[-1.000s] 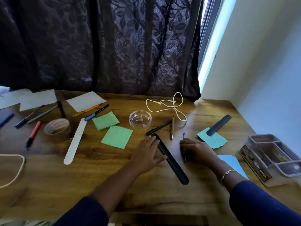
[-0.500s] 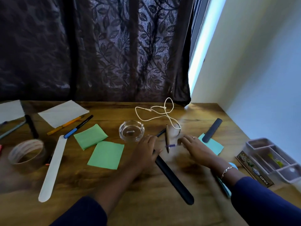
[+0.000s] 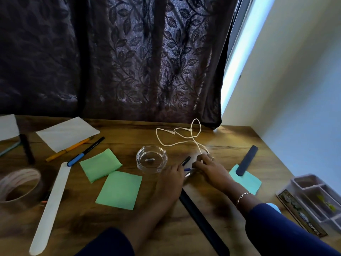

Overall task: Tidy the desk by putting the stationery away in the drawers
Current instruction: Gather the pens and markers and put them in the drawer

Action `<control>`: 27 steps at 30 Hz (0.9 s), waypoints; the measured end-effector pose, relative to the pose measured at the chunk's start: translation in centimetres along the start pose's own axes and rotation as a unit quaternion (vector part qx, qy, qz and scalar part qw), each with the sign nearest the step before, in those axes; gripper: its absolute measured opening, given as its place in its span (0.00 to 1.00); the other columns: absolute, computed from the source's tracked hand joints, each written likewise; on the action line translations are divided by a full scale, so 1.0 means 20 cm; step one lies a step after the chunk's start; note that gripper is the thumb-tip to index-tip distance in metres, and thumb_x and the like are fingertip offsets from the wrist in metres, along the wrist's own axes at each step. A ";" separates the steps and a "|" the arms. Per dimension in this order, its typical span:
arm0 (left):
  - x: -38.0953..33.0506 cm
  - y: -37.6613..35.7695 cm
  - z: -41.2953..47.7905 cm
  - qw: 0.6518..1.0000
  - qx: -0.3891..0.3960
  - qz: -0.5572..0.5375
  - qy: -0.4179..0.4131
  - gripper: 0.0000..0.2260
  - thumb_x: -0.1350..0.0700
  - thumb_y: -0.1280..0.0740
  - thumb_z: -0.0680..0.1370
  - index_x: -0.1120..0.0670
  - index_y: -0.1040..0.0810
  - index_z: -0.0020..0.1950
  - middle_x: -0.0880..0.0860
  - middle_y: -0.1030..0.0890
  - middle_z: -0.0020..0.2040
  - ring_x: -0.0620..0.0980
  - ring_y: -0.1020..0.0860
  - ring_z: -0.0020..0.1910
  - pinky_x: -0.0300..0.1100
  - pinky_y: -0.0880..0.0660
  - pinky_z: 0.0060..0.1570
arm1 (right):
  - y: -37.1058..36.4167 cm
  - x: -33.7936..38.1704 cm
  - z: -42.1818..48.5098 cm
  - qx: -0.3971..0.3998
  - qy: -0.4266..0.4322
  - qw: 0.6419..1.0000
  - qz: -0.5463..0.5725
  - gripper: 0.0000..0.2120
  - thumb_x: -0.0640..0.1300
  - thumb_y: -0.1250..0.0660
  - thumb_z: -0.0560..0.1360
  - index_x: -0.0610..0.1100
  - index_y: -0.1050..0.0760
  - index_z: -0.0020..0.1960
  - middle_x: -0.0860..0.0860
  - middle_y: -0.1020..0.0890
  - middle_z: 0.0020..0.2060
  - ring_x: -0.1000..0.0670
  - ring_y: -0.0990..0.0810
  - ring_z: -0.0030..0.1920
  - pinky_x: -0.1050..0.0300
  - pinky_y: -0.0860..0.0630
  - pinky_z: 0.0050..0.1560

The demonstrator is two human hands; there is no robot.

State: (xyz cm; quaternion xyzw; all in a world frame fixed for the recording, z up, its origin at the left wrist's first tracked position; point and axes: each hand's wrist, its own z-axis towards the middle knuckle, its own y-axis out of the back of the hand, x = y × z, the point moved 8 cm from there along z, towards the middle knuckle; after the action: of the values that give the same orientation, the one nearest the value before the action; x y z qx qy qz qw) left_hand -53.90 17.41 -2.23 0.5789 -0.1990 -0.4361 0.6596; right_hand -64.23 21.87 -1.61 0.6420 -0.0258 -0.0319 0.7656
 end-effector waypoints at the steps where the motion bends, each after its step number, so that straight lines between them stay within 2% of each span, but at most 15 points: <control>1: 0.00 0.02 0.01 1.000 -0.006 0.018 0.000 0.12 0.61 0.32 0.72 0.58 0.24 0.56 0.57 0.20 0.49 0.52 0.21 0.48 0.40 0.25 0.45 | 0.02 0.01 -0.01 -0.013 -0.005 1.000 -0.007 0.16 0.39 0.25 0.66 0.48 0.23 0.51 0.47 0.21 0.50 0.45 0.20 0.47 0.54 0.23 0.43; 3: -0.01 0.05 0.03 0.998 -0.055 0.041 -0.010 0.16 0.59 0.20 0.58 0.55 0.20 0.42 0.54 0.20 0.31 0.49 0.20 0.30 0.36 0.27 0.27 | 0.06 0.01 -0.03 -0.039 -0.036 0.999 -0.004 0.14 0.39 0.31 0.72 0.48 0.25 0.57 0.49 0.21 0.55 0.46 0.22 0.56 0.51 0.30 0.58; 4: -0.01 0.04 0.05 0.998 -0.051 0.025 -0.008 0.18 0.59 0.20 0.56 0.55 0.20 0.42 0.53 0.21 0.28 0.48 0.21 0.26 0.36 0.28 0.24 | 0.06 -0.01 -0.06 -0.035 -0.062 0.997 0.009 0.14 0.40 0.35 0.75 0.48 0.27 0.60 0.50 0.22 0.58 0.47 0.24 0.58 0.52 0.35 0.62; 6: -0.01 0.02 0.05 0.999 -0.033 -0.010 0.001 0.22 0.59 0.23 0.64 0.57 0.26 0.56 0.54 0.18 0.34 0.50 0.19 0.32 0.39 0.24 0.29 | 0.06 -0.03 -0.11 -0.032 -0.105 0.993 0.039 0.13 0.44 0.41 0.78 0.48 0.31 0.63 0.51 0.24 0.59 0.49 0.25 0.56 0.57 0.34 0.59; 8: -0.01 0.05 0.05 0.997 -0.009 -0.068 0.044 0.27 0.61 0.36 0.76 0.57 0.43 0.72 0.57 0.19 0.49 0.53 0.19 0.46 0.43 0.24 0.44 | 0.09 -0.05 -0.17 -0.045 -0.164 0.980 0.102 0.12 0.47 0.42 0.79 0.47 0.31 0.61 0.49 0.22 0.54 0.50 0.24 0.50 0.59 0.29 0.50; 10: 0.01 0.08 0.05 0.988 -0.052 -0.126 0.078 0.31 0.61 0.40 0.78 0.56 0.53 0.76 0.57 0.21 0.56 0.54 0.21 0.52 0.44 0.26 0.53 | 0.16 -0.07 -0.22 -0.085 -0.202 0.963 0.154 0.11 0.48 0.39 0.77 0.45 0.30 0.57 0.50 0.21 0.45 0.50 0.23 0.43 0.55 0.24 0.43; 12: 0.00 0.12 0.06 0.984 -0.065 -0.154 0.055 0.33 0.61 0.37 0.76 0.54 0.53 0.76 0.55 0.21 0.54 0.53 0.22 0.51 0.46 0.27 0.56 | 0.25 -0.08 -0.23 -0.132 -0.211 0.950 0.187 0.09 0.47 0.35 0.75 0.43 0.27 0.52 0.51 0.22 0.37 0.49 0.23 0.38 0.51 0.24 0.39; 14: -0.05 0.17 0.05 0.984 -0.107 -0.141 -0.018 0.33 0.64 0.34 0.72 0.51 0.46 0.72 0.53 0.20 0.50 0.52 0.22 0.48 0.48 0.26 0.53 | 0.33 -0.05 -0.19 -0.161 -0.202 0.942 0.213 0.07 0.44 0.35 0.75 0.40 0.25 0.48 0.48 0.20 0.36 0.48 0.23 0.38 0.48 0.24 0.39; 16: -0.11 0.22 0.01 0.976 -0.155 -0.122 -0.094 0.27 0.65 0.30 0.67 0.50 0.37 0.61 0.51 0.19 0.45 0.50 0.21 0.43 0.46 0.24 0.45 | 0.34 -0.02 -0.11 -0.110 -0.220 0.947 0.206 0.07 0.44 0.36 0.76 0.41 0.24 0.50 0.47 0.20 0.41 0.47 0.22 0.43 0.50 0.25 0.44; 18: -0.18 0.30 -0.05 0.959 -0.204 -0.100 -0.168 0.17 0.63 0.31 0.67 0.50 0.31 0.51 0.48 0.19 0.41 0.47 0.22 0.39 0.39 0.26 0.39 | 0.27 0.02 -0.04 0.024 -0.240 0.946 0.216 0.06 0.42 0.37 0.77 0.43 0.23 0.52 0.48 0.20 0.45 0.48 0.22 0.47 0.52 0.24 0.50; 20: -0.22 0.35 -0.10 0.944 -0.227 -0.055 -0.233 0.08 0.60 0.37 0.68 0.52 0.27 0.47 0.49 0.19 0.39 0.48 0.21 0.39 0.39 0.27 0.38 | 0.19 0.08 -0.03 0.122 -0.250 0.899 0.339 0.07 0.38 0.38 0.77 0.41 0.24 0.52 0.45 0.20 0.46 0.49 0.21 0.47 0.55 0.22 0.49; 22: -0.21 0.36 -0.13 0.941 -0.217 -0.028 -0.258 0.09 0.60 0.37 0.67 0.54 0.22 0.46 0.51 0.18 0.41 0.49 0.20 0.41 0.40 0.25 0.39 | 0.16 0.16 -0.05 0.167 -0.251 0.819 0.489 0.08 0.35 0.42 0.78 0.37 0.25 0.53 0.43 0.21 0.45 0.51 0.20 0.41 0.62 0.22 0.42; 23: -0.18 0.35 -0.15 0.944 -0.209 -0.015 -0.256 0.11 0.60 0.36 0.67 0.55 0.21 0.47 0.52 0.18 0.43 0.49 0.20 0.43 0.40 0.24 0.41 | 0.15 0.18 -0.06 0.184 -0.249 0.785 0.536 0.09 0.36 0.43 0.78 0.37 0.25 0.54 0.42 0.21 0.44 0.51 0.21 0.39 0.62 0.23 0.40; 25: -0.12 0.35 -0.17 0.953 -0.199 -0.005 -0.231 0.13 0.61 0.34 0.68 0.55 0.23 0.52 0.53 0.19 0.48 0.50 0.21 0.48 0.41 0.21 0.45 | 0.10 0.24 -0.07 0.226 -0.241 0.750 0.573 0.10 0.38 0.44 0.79 0.39 0.26 0.54 0.43 0.23 0.43 0.50 0.23 0.38 0.58 0.23 0.40; 27: -0.05 0.39 -0.19 0.954 -0.226 -0.008 -0.195 0.11 0.60 0.35 0.71 0.55 0.26 0.54 0.54 0.20 0.50 0.50 0.24 0.51 0.43 0.22 0.48 | 0.06 0.30 -0.04 0.222 -0.221 0.752 0.581 0.08 0.36 0.43 0.78 0.41 0.26 0.52 0.45 0.24 0.41 0.50 0.25 0.38 0.57 0.24 0.40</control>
State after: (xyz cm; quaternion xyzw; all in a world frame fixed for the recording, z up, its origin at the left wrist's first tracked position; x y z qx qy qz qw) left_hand -48.87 19.96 4.31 0.3196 -0.2153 -0.5795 0.7181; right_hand -58.18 22.44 -0.68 0.6302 -0.5681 0.2848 0.4461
